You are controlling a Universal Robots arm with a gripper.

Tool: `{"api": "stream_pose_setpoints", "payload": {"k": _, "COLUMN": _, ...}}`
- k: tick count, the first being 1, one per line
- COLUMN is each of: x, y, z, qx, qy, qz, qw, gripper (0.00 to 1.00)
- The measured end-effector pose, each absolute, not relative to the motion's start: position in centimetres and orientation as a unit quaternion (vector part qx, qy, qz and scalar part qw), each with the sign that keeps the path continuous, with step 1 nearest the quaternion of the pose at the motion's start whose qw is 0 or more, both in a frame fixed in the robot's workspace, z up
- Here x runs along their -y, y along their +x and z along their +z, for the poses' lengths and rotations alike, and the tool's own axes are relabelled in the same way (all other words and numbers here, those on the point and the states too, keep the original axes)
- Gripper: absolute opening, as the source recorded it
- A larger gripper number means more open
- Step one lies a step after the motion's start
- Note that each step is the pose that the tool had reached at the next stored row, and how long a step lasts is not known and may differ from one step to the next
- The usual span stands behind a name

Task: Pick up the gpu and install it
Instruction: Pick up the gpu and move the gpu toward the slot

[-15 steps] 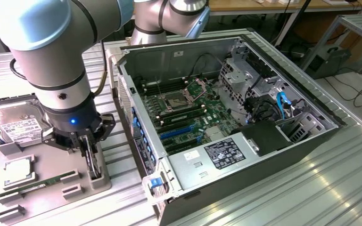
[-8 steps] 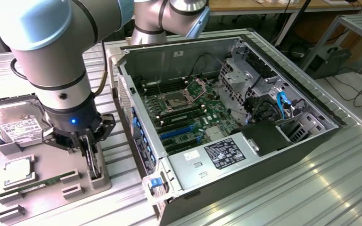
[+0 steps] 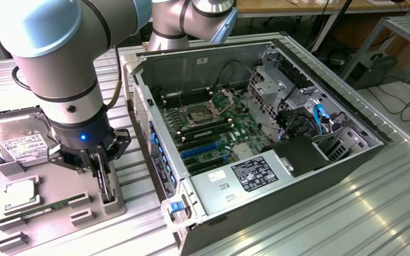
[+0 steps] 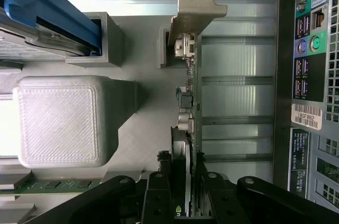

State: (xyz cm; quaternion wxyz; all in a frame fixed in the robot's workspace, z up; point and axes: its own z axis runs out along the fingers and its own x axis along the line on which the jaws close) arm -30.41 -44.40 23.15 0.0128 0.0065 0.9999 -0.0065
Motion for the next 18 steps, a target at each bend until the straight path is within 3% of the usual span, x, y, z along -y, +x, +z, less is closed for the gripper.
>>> {"api": "stream_pose_setpoints", "payload": {"k": 18, "x": 44.4, "y": -30.4, "z": 27.9, "qx": -1.000, "qy": 0.007, "qz": -0.007, "qw": 0.013, "gripper": 0.27}}
